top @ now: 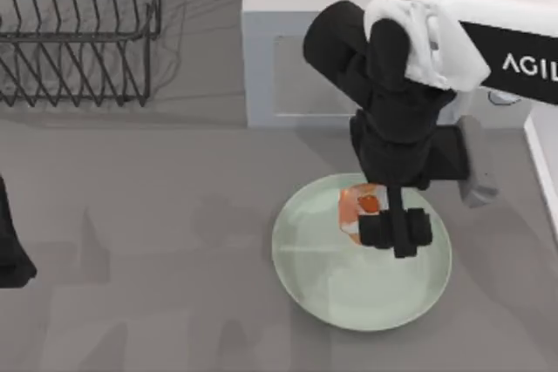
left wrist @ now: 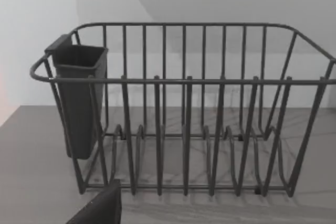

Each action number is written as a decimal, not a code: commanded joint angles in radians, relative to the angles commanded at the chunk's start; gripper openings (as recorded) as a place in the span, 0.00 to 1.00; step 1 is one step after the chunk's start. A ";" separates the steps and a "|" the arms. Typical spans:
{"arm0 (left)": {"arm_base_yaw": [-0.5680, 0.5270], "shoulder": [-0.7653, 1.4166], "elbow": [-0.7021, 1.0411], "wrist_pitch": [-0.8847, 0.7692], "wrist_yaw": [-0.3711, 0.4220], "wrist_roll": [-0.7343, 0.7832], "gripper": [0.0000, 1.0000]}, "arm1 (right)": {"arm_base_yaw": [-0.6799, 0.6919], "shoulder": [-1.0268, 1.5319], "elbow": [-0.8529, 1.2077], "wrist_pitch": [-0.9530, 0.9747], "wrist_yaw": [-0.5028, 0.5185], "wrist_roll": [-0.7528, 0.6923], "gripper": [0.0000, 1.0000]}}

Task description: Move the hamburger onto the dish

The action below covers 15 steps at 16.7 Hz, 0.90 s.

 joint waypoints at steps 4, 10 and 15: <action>0.000 0.000 0.000 0.000 0.000 0.000 1.00 | 0.006 0.036 -0.072 0.121 0.001 0.002 0.00; 0.000 0.000 0.000 0.000 0.000 0.000 1.00 | 0.007 0.046 -0.091 0.143 0.001 0.002 0.08; 0.000 0.000 0.000 0.000 0.000 0.000 1.00 | 0.007 0.046 -0.091 0.143 0.001 0.002 0.45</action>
